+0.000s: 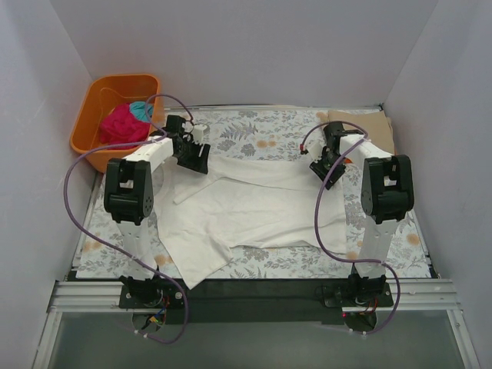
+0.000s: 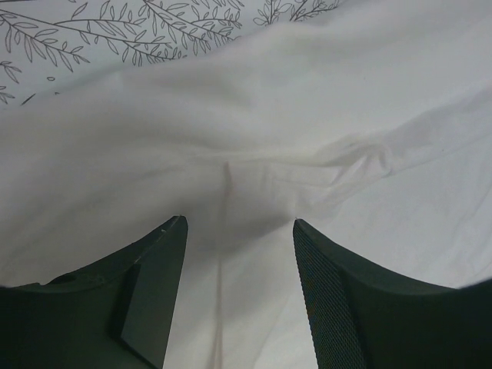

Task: Fold and stack the t-shirts
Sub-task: Fold the tshirt

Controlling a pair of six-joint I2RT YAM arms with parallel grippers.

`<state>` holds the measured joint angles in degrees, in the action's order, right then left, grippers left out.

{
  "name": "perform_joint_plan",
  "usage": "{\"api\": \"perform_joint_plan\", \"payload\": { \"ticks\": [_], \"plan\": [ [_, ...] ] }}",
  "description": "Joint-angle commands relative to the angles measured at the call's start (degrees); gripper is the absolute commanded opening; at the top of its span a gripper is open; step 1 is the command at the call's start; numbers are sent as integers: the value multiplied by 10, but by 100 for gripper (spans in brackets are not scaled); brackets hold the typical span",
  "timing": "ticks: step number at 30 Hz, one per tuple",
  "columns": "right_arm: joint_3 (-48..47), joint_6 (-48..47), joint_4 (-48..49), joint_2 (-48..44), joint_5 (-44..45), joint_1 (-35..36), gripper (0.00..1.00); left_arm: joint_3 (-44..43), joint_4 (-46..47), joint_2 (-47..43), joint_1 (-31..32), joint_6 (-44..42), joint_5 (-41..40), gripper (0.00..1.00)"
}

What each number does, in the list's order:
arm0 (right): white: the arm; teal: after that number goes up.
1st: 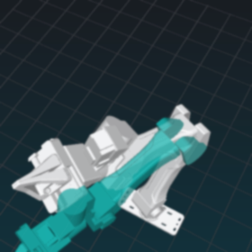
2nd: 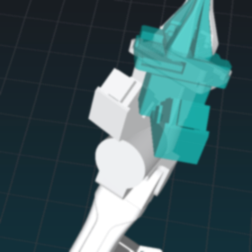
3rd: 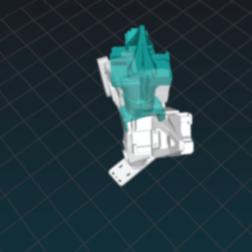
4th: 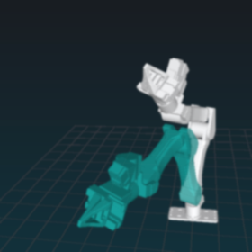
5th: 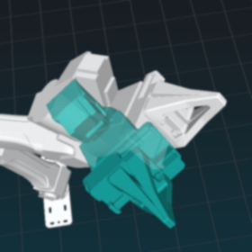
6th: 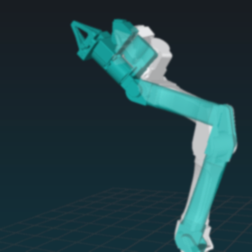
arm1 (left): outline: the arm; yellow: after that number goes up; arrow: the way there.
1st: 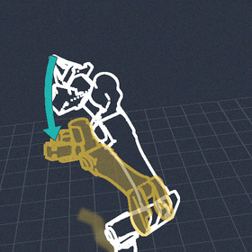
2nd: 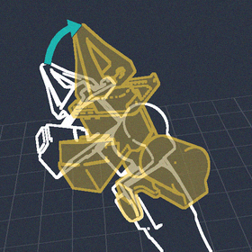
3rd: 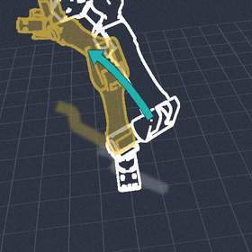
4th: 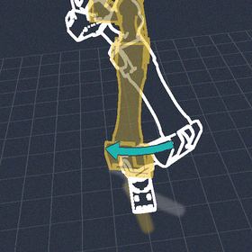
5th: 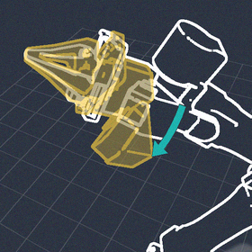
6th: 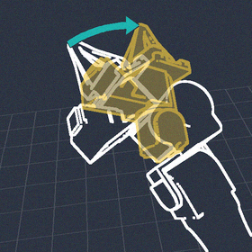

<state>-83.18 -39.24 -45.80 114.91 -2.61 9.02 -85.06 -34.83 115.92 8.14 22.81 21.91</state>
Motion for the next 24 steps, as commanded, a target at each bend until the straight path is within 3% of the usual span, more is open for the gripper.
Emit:
{"api": "perform_joint_plan", "payload": {
  "ticks": [1, 4, 11, 15, 18, 24],
  "plan": [
    [-27, 0, 4, -1, 6, -3, 32, -29, 7, 11, 6, 12, 9, 53],
    [-30, 0, 3, 1, 7, -3, 32, -34, 3, 21, 11, 12, 18, 51],
    [-32, -1, 4, 4, 8, -6, 32, -10, 2, -9, 24, 5, 58, 35],
    [-32, -2, 3, 6, 9, -5, 31, 2, 1, -33, 29, 4, 77, 21],
    [-34, -3, 3, 5, 11, -8, 31, 9, -11, -53, 31, -2, 85, 2],
    [-43, -5, 3, 8, 16, -17, 31, 74, -54, -111, 45, -50, 102, 0]
  ]
}}
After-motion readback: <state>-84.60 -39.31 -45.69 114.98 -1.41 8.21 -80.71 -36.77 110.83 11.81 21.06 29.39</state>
